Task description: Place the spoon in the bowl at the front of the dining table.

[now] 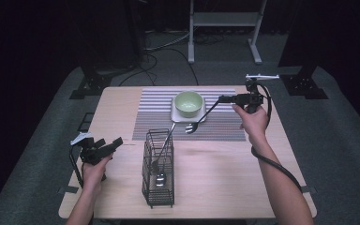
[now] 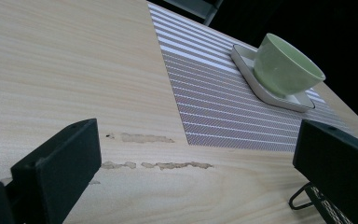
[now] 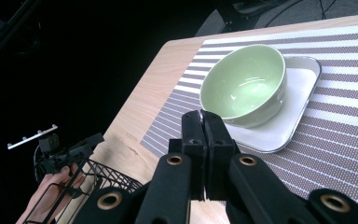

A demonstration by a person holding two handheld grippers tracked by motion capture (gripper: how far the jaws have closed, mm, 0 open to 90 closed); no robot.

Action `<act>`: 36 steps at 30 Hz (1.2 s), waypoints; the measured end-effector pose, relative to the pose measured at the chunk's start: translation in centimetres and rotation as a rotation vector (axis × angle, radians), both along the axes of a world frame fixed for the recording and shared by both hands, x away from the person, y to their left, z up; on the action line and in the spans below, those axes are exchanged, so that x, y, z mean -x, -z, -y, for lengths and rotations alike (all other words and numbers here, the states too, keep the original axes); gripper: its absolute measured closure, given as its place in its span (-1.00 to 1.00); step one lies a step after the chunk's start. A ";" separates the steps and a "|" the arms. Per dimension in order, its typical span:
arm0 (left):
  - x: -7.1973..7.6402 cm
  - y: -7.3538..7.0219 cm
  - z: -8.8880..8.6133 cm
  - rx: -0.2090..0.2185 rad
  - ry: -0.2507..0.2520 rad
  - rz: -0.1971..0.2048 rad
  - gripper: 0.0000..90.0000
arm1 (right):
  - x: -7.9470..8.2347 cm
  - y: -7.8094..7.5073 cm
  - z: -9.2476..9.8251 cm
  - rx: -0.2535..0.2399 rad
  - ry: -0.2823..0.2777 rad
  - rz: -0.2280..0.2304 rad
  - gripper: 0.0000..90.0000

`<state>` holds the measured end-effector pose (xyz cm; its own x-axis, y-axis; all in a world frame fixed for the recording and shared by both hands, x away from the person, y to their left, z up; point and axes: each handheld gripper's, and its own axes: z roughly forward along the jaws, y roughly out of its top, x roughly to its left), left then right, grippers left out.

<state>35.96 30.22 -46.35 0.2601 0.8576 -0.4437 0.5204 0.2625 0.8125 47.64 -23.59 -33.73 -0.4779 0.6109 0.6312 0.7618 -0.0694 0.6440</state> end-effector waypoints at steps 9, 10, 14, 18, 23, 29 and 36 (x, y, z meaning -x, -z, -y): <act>0.2 -0.1 -0.6 -0.001 -0.013 0.009 -1.00 | -1.1 -0.2 -0.4 0.002 0.008 -0.004 0.97; 0.2 -0.1 -0.6 -0.001 -0.013 0.009 -1.00 | -1.1 -0.2 -0.4 0.002 0.008 -0.004 0.97; 0.4 -0.2 -0.8 0.004 -0.021 0.010 -1.00 | -1.8 -0.3 -1.0 -0.001 0.014 -0.008 0.97; 0.4 -0.2 -0.9 0.004 -0.023 0.011 -1.00 | -2.3 -0.3 -1.5 0.001 0.019 -0.009 0.97; 0.4 -0.3 -0.8 0.000 -0.020 0.014 -1.00 | -2.8 -0.7 -1.8 -0.001 0.037 -0.004 0.97; 0.3 -0.2 -0.8 0.003 -0.025 0.013 -1.00 | -3.4 -0.8 -1.5 0.001 0.062 -0.009 0.97; 0.3 -0.2 -0.9 0.002 -0.025 0.012 -1.00 | -4.4 -0.6 -1.4 0.008 0.094 -0.021 0.97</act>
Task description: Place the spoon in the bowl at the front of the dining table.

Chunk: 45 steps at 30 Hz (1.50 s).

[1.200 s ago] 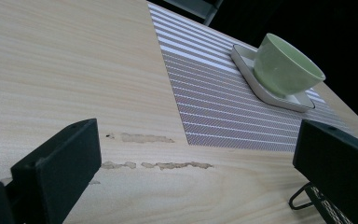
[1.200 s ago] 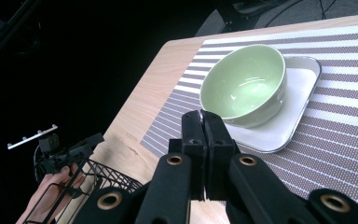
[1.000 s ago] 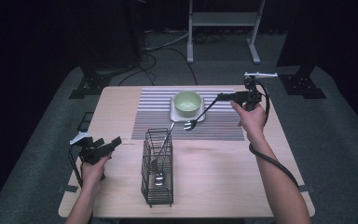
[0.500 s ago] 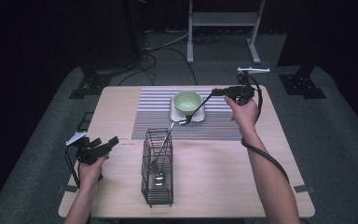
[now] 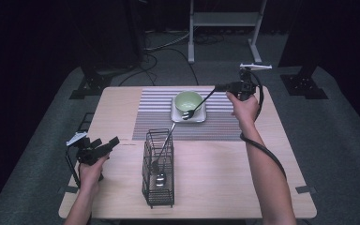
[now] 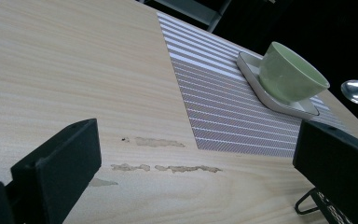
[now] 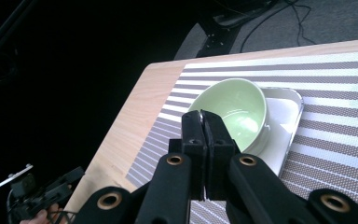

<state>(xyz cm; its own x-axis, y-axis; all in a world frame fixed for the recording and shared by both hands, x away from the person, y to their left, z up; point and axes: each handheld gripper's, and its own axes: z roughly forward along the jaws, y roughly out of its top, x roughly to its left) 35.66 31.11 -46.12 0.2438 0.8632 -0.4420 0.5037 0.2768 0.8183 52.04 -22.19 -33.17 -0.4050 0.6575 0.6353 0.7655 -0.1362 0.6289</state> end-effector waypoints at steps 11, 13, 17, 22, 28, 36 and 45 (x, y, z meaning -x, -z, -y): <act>-0.1 0.1 -0.2 0.002 -0.001 -0.002 -1.00 | -1.4 -0.7 -0.6 0.016 0.032 0.004 0.97; -0.1 0.1 -0.2 0.001 0.000 -0.002 -1.00 | -1.7 -0.9 -0.7 0.017 0.038 0.007 0.97; -0.1 0.2 -0.2 -0.002 0.002 -0.006 -1.00 | -2.1 -1.2 -0.9 0.036 0.045 0.009 0.97; -0.1 0.2 -0.2 -0.004 0.005 -0.002 -1.00 | -2.4 -1.4 -0.7 0.032 0.059 0.013 0.97; -0.2 0.3 -0.1 -0.009 0.001 -0.006 -1.00 | -3.0 -1.9 -0.6 0.044 0.080 0.014 0.97; -0.2 0.2 -0.2 -0.015 0.000 -0.001 -1.00 | -4.0 -1.6 -0.5 0.038 0.107 0.003 0.97; -0.1 0.1 -0.4 -0.007 -0.005 -0.003 -1.00 | -4.7 -0.5 -0.5 0.037 0.130 -0.015 0.97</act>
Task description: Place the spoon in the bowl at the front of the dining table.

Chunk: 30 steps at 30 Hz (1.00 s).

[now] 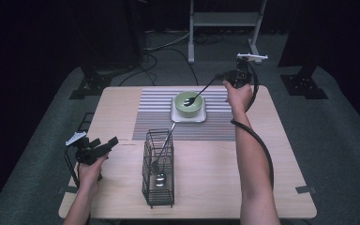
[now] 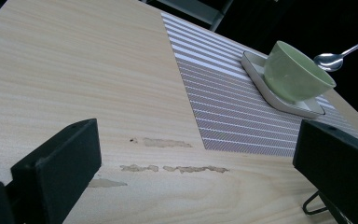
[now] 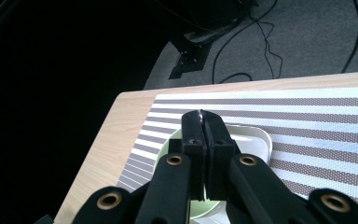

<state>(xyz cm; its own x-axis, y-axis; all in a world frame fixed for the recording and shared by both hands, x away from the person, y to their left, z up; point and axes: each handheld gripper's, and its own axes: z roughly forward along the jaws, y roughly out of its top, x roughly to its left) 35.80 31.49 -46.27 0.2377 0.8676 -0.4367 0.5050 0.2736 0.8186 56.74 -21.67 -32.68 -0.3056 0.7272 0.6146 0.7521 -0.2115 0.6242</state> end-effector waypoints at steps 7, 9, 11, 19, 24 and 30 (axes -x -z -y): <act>-0.1 -0.1 0.1 0.000 0.001 0.000 -1.00 | -0.6 1.0 -0.1 0.011 0.007 -0.017 0.97; -0.1 -0.1 0.1 0.001 0.001 -0.001 -1.00 | -0.7 1.3 -0.2 0.012 0.010 -0.021 0.97; -0.1 -0.1 0.2 -0.001 0.001 0.002 -1.00 | -0.8 1.6 -0.3 0.016 0.009 -0.025 0.97; -0.1 -0.1 0.3 -0.009 0.001 0.005 -1.00 | -1.0 1.9 -0.6 0.032 0.004 -0.026 0.96; -0.1 -0.1 0.1 -0.009 0.000 0.004 -1.00 | -1.1 2.2 -0.6 0.036 0.003 -0.029 0.96; -0.1 -0.2 0.2 -0.026 0.005 0.015 -1.00 | -1.0 3.8 -0.7 0.042 0.007 -0.058 0.96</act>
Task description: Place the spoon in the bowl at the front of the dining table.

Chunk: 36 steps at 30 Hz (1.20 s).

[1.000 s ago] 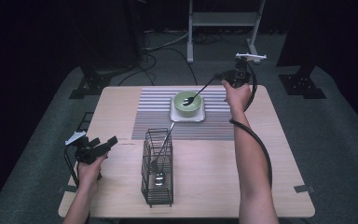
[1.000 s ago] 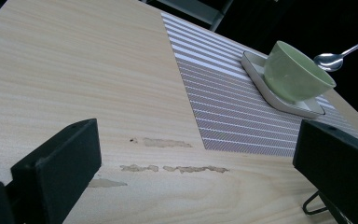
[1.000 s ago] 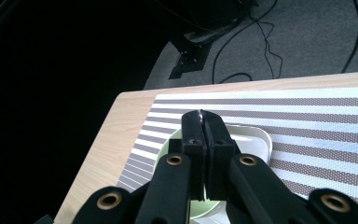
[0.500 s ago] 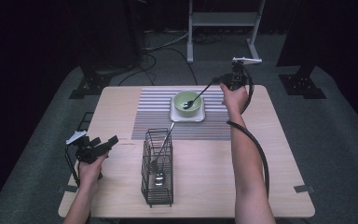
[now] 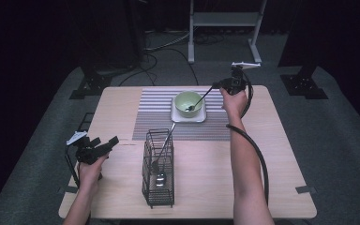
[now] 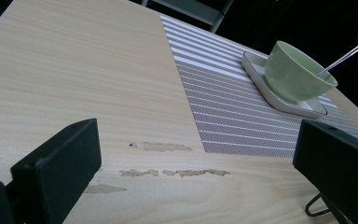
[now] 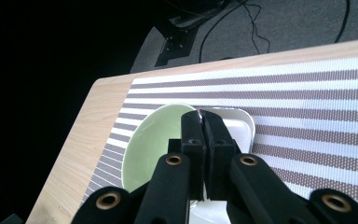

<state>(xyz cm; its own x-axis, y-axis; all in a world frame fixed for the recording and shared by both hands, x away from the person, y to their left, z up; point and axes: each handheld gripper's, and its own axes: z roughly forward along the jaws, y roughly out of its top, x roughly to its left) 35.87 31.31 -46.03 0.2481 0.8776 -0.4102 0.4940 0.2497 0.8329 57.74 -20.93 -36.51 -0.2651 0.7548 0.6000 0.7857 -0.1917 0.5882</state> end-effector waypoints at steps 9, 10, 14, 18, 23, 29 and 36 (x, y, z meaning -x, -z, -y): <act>0.0 0.0 0.2 0.006 0.003 0.000 -1.00 | 0.0 1.4 0.1 -0.009 0.002 -0.018 0.96; 0.0 0.0 0.3 0.003 0.007 0.000 -1.00 | 0.0 1.6 0.1 -0.009 0.004 -0.021 0.96; -0.2 0.2 0.6 -0.010 0.014 -0.009 -1.00 | 0.1 2.0 0.2 0.010 -0.004 -0.026 0.95; -0.2 0.1 0.7 -0.012 0.017 -0.008 -1.00 | 0.2 2.0 0.5 0.013 -0.018 -0.032 0.94; -0.3 0.1 1.0 -0.012 0.019 -0.007 -1.00 | 0.5 2.1 0.7 0.013 -0.027 -0.031 0.88; -0.4 0.1 1.1 -0.011 0.022 -0.008 -1.00 | 0.7 2.2 1.0 -0.009 -0.030 -0.029 0.78; -0.6 0.0 1.5 -0.018 0.033 -0.008 -1.00 | 1.5 2.2 1.4 -0.028 -0.059 -0.034 0.44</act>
